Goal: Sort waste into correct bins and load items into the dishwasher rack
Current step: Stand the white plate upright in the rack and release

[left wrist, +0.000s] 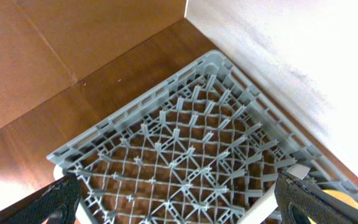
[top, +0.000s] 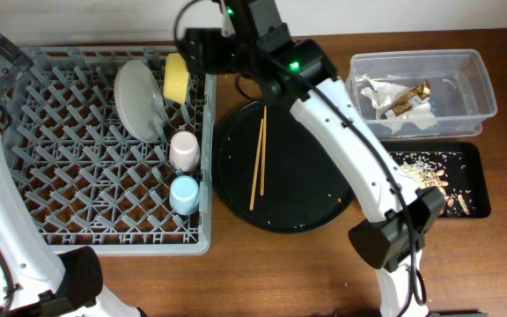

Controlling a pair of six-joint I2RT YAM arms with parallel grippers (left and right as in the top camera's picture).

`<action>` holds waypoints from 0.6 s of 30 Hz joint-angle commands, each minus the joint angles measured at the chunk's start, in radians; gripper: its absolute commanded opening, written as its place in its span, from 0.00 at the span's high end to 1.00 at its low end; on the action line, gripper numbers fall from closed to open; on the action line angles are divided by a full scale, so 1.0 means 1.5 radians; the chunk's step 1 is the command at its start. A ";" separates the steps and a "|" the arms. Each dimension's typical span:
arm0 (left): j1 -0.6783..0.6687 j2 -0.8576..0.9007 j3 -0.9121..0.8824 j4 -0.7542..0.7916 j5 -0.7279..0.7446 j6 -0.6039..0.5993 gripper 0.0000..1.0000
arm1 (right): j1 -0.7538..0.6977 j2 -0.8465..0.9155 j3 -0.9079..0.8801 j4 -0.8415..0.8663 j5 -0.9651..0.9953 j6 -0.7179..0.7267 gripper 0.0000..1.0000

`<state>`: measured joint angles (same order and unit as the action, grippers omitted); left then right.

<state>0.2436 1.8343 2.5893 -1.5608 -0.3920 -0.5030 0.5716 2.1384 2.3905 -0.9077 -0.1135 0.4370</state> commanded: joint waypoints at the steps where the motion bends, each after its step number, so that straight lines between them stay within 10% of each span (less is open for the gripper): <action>1: 0.002 -0.009 0.008 0.002 0.003 -0.008 0.01 | -0.020 0.018 -0.015 -0.144 0.092 -0.049 0.02; 5: 0.002 -0.009 0.008 0.002 0.003 -0.008 0.01 | -0.020 0.044 -0.108 -0.215 0.102 -0.020 0.11; 9: 0.002 -0.009 0.008 0.002 0.003 -0.008 0.01 | -0.046 0.045 -0.319 -0.089 0.116 0.006 0.45; 18: 0.002 -0.009 0.008 0.002 0.003 -0.008 0.01 | -0.049 0.086 -0.414 0.010 0.103 0.006 0.49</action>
<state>0.2436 1.8343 2.5893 -1.5597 -0.3920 -0.5064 0.4969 2.2246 1.7760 -0.8936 0.0444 0.4408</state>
